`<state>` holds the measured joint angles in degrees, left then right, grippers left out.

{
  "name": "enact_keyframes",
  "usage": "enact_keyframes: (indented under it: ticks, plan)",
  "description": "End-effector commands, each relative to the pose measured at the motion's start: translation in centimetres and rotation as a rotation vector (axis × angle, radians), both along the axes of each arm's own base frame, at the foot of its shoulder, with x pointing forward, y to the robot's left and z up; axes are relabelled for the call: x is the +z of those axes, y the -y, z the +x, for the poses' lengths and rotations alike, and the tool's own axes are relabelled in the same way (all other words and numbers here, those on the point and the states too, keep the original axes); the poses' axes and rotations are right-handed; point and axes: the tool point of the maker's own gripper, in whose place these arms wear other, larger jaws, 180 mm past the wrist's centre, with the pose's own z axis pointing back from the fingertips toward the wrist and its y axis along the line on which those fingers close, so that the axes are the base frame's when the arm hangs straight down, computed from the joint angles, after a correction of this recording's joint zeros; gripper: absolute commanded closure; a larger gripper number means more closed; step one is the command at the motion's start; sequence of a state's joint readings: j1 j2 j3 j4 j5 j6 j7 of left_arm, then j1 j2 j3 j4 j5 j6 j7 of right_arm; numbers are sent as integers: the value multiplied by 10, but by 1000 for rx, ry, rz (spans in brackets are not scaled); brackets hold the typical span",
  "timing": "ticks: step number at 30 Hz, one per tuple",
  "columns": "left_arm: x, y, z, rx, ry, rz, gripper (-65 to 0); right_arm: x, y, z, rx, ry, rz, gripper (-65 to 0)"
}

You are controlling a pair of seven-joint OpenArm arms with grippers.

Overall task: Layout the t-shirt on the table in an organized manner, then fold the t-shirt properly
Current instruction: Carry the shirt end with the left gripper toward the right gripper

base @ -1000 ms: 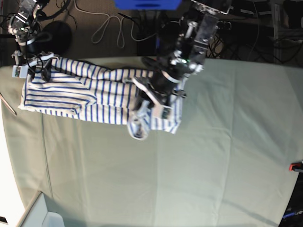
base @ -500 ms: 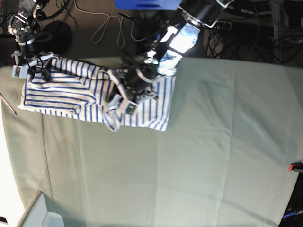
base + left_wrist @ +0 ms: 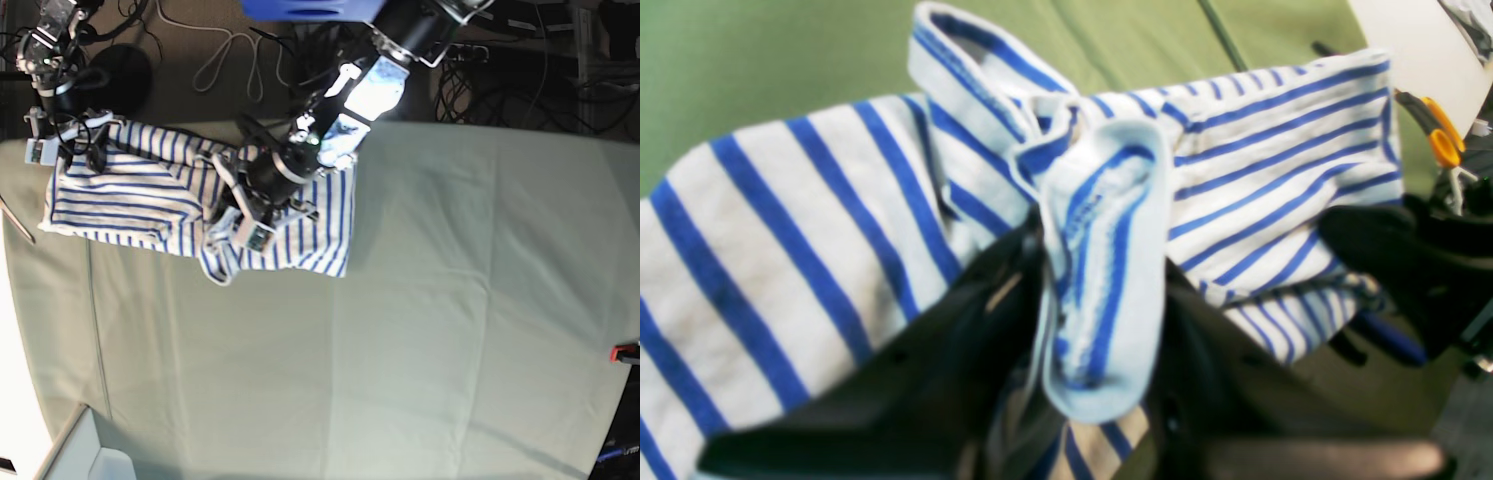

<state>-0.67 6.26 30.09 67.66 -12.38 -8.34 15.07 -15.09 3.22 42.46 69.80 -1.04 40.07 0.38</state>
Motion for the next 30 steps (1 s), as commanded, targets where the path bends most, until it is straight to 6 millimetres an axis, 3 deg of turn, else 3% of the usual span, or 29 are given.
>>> enact_keyframes:
  ticks: [1,5,8,10,12,21,26,30]
  plan:
    - [19,16,6,-29,44,-45,-22,12,9,6,-4,40,-23,-284]
    - [15,26,-10,-97,50,-26,-180,13,10,6,-3,41,-26,-284]
    - [20,28,-8,-100,64,-34,-337,15,14,7,1,40,-36,-284]
    - [24,28,-7,-97,71,-41,-388,17,14,12,1,49,-37,-284]
    - [33,30,-5,-94,91,-58,-389,17,14,13,1,49,-37,-284]
    - [89,-5,1,-85,257,-97,-390,18,14,15,1,53,-37,-284]
    - [71,-10,1,-86,227,-63,-392,18,14,15,1,55,-37,-284]
    - [56,8,-1,-86,169,-70,-394,18,13,15,1,56,-36,-284]
